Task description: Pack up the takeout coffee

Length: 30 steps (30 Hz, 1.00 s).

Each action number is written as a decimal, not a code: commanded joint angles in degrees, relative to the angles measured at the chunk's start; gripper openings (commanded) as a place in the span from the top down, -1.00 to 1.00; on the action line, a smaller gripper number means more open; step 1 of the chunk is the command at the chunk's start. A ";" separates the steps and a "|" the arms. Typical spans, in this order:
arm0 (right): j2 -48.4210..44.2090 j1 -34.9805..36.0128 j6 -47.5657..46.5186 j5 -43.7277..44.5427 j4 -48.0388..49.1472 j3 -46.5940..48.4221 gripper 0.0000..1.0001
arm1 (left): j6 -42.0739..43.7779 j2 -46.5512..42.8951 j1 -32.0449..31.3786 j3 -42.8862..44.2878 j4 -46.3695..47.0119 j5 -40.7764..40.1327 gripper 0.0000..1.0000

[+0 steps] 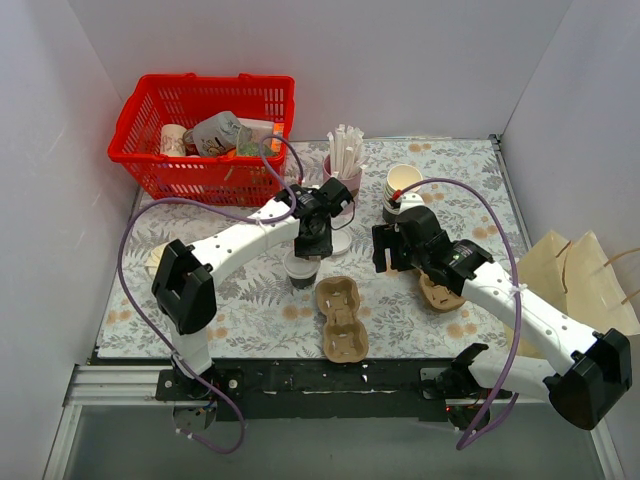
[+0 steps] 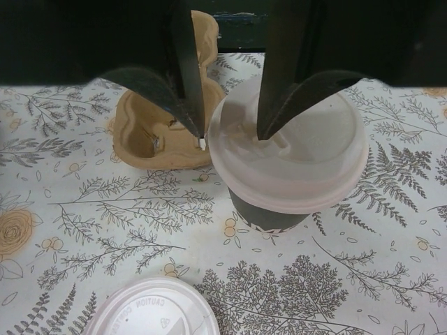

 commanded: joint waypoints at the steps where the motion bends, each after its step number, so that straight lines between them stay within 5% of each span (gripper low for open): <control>1: -1.28 -0.26 1.43 1.49 -0.52 0.31 -0.71 | -0.30 -0.10 -1.36 2.72 -1.43 -2.60 0.21; 5: -1.28 -0.35 2.22 2.72 -2.54 2.15 -0.74 | -0.65 0.34 -1.62 3.51 -1.51 -2.59 0.08; 10: -0.23 -2.01 2.05 7.38 -8.42 8.38 -0.88 | -1.00 -0.62 -1.62 4.13 -1.43 -2.68 -0.31; 11: 0.30 -2.89 1.44 7.91 -9.56 9.70 -0.89 | -0.91 -0.97 -1.62 4.48 -1.08 -2.68 -0.55; 15: 2.14 -10.35 -0.75 8.71 -14.75 17.00 -0.96 | -0.30 -3.78 -1.62 5.71 -0.03 -2.07 -0.96; 18: 3.11 -18.70 -2.69 12.63 -18.09 23.23 -0.95 | 1.02 -5.63 -1.62 5.80 2.34 -0.23 -0.96; 24: 7.68 -27.23 -2.96 38.63 -31.79 37.21 -0.94 | 2.69 -9.50 -1.62 4.40 5.51 3.03 -0.96; 30: 7.16 -41.11 -6.38 35.81 -31.99 36.18 -0.96 | 2.87 -11.79 -1.62 3.69 5.08 3.56 -0.96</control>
